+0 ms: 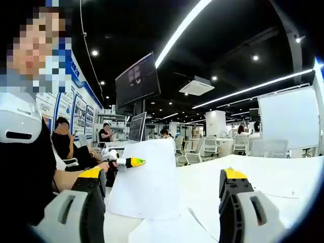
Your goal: Organize the stack of printing papers by aligning and flattening the scattered papers on the table
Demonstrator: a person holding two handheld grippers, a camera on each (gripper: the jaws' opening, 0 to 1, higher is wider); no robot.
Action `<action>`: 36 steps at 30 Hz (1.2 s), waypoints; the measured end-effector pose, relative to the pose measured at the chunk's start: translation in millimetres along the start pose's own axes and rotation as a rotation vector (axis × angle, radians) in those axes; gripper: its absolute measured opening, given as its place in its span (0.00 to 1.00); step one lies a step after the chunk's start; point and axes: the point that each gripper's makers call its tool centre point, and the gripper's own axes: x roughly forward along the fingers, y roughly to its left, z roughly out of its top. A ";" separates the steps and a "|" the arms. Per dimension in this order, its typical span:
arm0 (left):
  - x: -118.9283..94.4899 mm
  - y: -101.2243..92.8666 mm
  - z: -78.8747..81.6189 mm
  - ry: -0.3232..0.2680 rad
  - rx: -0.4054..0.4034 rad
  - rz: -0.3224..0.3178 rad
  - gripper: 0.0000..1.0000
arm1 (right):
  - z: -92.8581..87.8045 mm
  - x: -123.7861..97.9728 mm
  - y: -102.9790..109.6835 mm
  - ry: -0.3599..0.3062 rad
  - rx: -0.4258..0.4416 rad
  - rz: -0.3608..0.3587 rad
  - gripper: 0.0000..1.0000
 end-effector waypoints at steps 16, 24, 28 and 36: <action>-4.1 25.3 0.0 -0.032 -0.036 0.051 0.06 | -8.7 2.1 -4.3 0.025 -0.002 -0.011 0.88; -5.9 28.9 -2.8 -0.044 -0.041 0.061 0.06 | -11.1 1.6 -7.4 0.028 0.002 -0.017 0.88; -6.7 30.4 -2.8 -0.048 -0.026 0.067 0.06 | -12.0 0.9 -8.1 0.030 0.002 -0.019 0.88; -12.8 36.5 -4.1 -0.067 -0.044 0.091 0.06 | -13.7 -0.7 -11.6 0.033 0.004 -0.027 0.88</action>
